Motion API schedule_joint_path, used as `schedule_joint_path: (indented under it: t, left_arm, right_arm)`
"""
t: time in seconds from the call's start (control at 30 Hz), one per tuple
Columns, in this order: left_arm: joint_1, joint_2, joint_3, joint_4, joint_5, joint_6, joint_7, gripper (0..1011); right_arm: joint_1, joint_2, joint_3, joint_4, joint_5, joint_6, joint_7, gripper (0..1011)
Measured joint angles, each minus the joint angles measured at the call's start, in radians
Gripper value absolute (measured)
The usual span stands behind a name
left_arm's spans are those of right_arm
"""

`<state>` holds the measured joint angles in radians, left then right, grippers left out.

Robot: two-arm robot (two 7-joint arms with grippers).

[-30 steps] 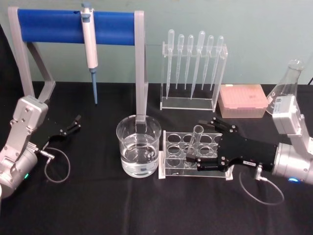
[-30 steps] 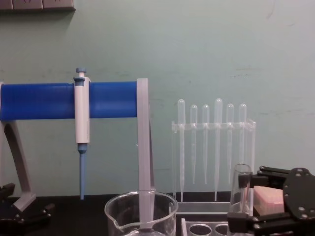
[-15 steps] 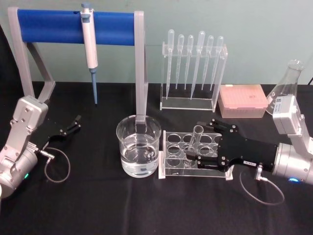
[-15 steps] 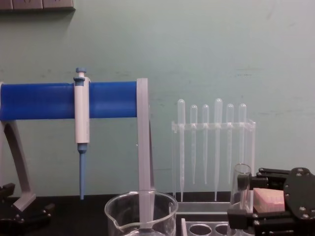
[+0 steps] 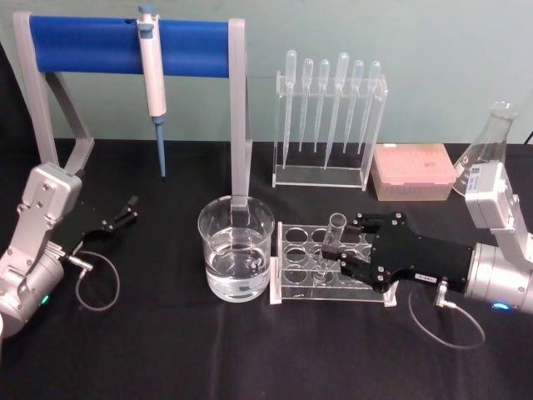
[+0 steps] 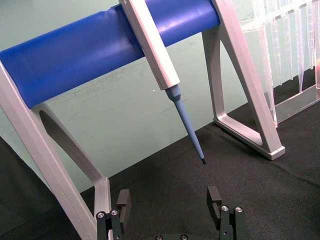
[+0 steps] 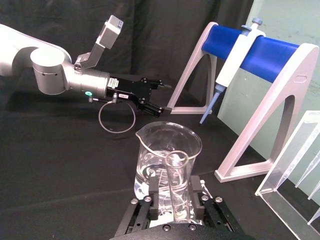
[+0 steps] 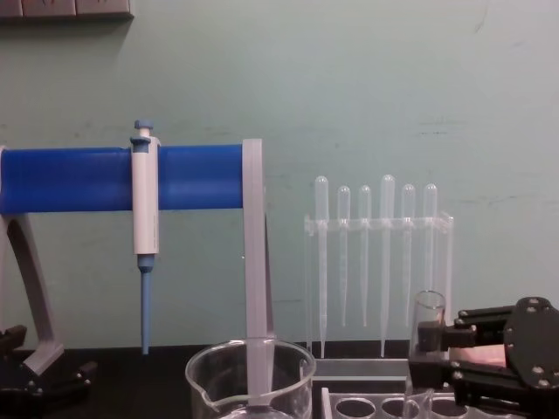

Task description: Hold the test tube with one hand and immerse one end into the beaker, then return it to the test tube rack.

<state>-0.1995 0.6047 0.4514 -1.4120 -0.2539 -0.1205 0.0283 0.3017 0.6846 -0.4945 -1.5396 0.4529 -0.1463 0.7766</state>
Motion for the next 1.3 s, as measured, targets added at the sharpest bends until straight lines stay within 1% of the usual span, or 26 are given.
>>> schedule_joint_path:
  t: [0.03,0.1,0.2,0.63,0.73,0.87,1.03,1.13,1.3]
  left_arm:
    - [0.0,0.0,0.0,0.0,0.0,0.0,0.0,1000]
    - [0.0,0.0,0.0,0.0,0.0,0.0,0.0,1000]
    - [0.0,0.0,0.0,0.0,0.0,0.0,0.0,1000]
    - [0.0,0.0,0.0,0.0,0.0,0.0,0.0,1000]
    - [0.0,0.0,0.0,0.0,0.0,0.0,0.0,1000]
    - [0.0,0.0,0.0,0.0,0.0,0.0,0.0,1000]
    - [0.0,0.0,0.0,0.0,0.0,0.0,0.0,1000]
    - [0.0,0.0,0.0,0.0,0.0,0.0,0.0,1000]
    - [0.0,0.0,0.0,0.0,0.0,0.0,0.0,1000]
  right_arm:
    - [0.0,0.0,0.0,0.0,0.0,0.0,0.0,367]
    - [0.0,0.0,0.0,0.0,0.0,0.0,0.0,330]
    - [0.0,0.001,0.0,0.0,0.0,0.0,0.0,243]
    - [0.0,0.001,0.001,0.0,0.001,0.0,0.0,234]
    - [-0.001,0.002,0.009,0.001,0.018,0.014,0.0,234]
    - [0.004,0.005,0.023,-0.006,0.048,0.048,-0.004,234]
    - [0.018,0.014,0.044,-0.031,0.094,0.107,-0.019,234]
    - [0.025,0.02,0.053,-0.048,0.111,0.127,-0.027,233]
    - [0.051,0.047,0.066,-0.098,0.153,0.189,-0.028,234]
